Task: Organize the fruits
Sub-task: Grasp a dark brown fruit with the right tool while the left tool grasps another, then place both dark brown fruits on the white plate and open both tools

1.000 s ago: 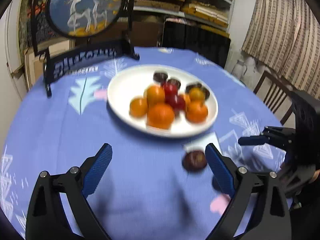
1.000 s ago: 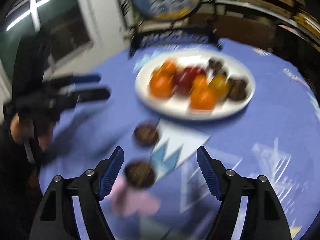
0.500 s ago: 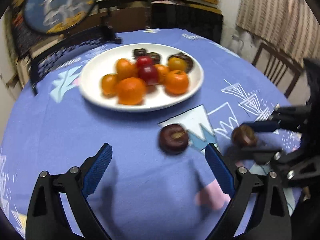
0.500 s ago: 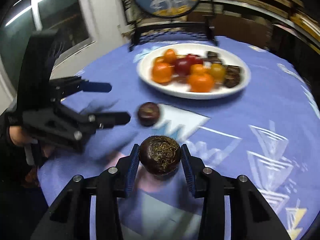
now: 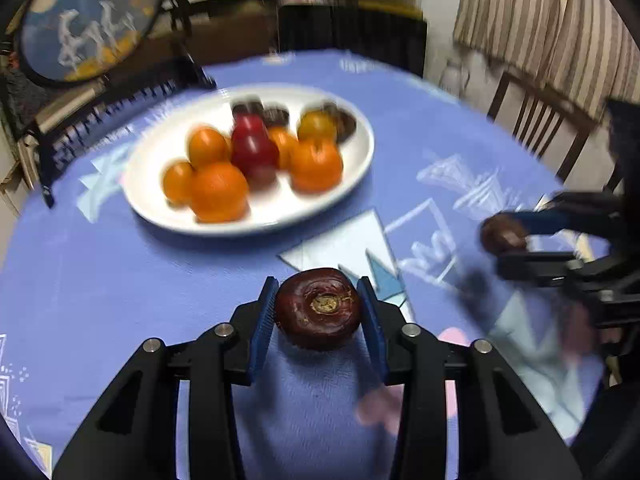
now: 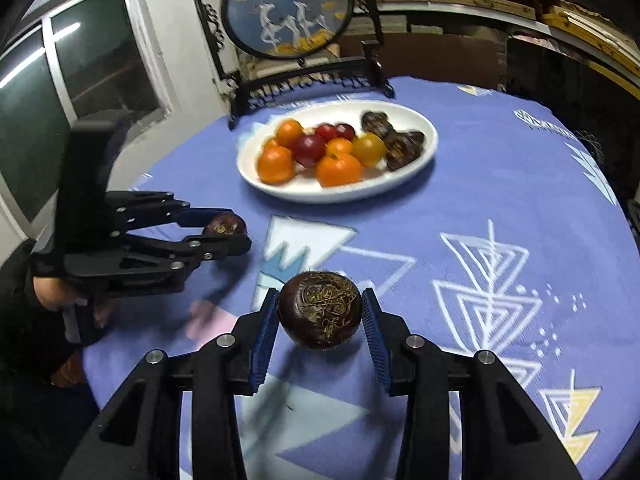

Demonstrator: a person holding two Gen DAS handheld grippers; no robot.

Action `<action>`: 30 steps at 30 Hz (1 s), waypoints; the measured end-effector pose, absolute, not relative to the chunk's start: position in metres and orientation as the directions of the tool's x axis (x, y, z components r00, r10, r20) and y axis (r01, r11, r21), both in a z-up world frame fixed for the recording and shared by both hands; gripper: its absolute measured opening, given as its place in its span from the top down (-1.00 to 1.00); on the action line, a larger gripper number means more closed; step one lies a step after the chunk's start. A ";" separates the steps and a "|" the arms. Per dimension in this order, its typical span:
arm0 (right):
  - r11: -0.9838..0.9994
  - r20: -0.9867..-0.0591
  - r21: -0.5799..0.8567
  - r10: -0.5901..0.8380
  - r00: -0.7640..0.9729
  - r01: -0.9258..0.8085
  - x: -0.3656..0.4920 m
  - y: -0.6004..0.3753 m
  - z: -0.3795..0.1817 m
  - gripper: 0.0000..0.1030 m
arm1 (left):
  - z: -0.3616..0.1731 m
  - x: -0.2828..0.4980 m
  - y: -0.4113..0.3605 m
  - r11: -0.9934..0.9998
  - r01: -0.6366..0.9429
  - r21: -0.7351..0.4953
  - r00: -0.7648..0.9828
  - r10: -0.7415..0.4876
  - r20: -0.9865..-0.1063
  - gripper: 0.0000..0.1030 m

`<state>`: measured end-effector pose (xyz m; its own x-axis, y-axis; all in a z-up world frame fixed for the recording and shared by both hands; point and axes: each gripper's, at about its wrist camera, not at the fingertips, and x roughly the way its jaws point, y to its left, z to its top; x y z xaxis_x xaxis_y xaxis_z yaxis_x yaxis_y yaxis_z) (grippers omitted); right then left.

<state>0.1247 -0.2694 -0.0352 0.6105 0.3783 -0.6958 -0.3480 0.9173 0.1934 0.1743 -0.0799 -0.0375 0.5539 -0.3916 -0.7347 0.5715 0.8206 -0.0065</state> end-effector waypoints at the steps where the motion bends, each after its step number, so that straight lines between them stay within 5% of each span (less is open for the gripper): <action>1: 0.914 -0.686 0.197 0.387 0.616 -0.356 0.129 -0.267 -0.030 0.19 | -0.030 0.175 -0.078 0.824 0.566 -0.006 0.569 -0.396 -0.721 0.24; 13: 0.920 -0.626 0.207 0.385 0.678 -0.332 0.284 -0.239 0.023 0.18 | 0.012 0.300 -0.081 0.882 0.471 -0.025 0.659 -0.370 -0.655 0.22; 14: 0.923 -0.627 0.206 0.379 0.681 -0.324 0.294 -0.238 0.021 0.17 | 0.009 0.311 -0.083 0.887 0.460 -0.031 0.657 -0.364 -0.661 0.04; 18: 0.944 -0.608 0.169 0.326 0.724 -0.283 0.314 -0.241 0.016 -0.41 | 0.000 0.333 -0.069 0.918 0.388 -0.084 0.650 -0.337 -0.681 -0.76; 23: 0.934 -0.583 0.184 0.354 0.731 -0.306 0.262 -0.253 0.017 -0.55 | -0.003 0.286 -0.047 0.932 0.361 -0.041 0.683 -0.294 -0.668 -0.90; 26: 0.943 -0.592 0.180 0.332 0.734 -0.281 0.213 -0.262 0.012 -0.85 | -0.013 0.242 -0.029 0.942 0.335 -0.030 0.663 -0.258 -0.703 -0.90; 30: 0.953 -0.611 0.188 0.302 0.731 -0.237 0.155 -0.278 0.001 -0.91 | -0.024 0.185 -0.003 0.958 0.285 -0.022 0.660 -0.213 -0.721 -0.90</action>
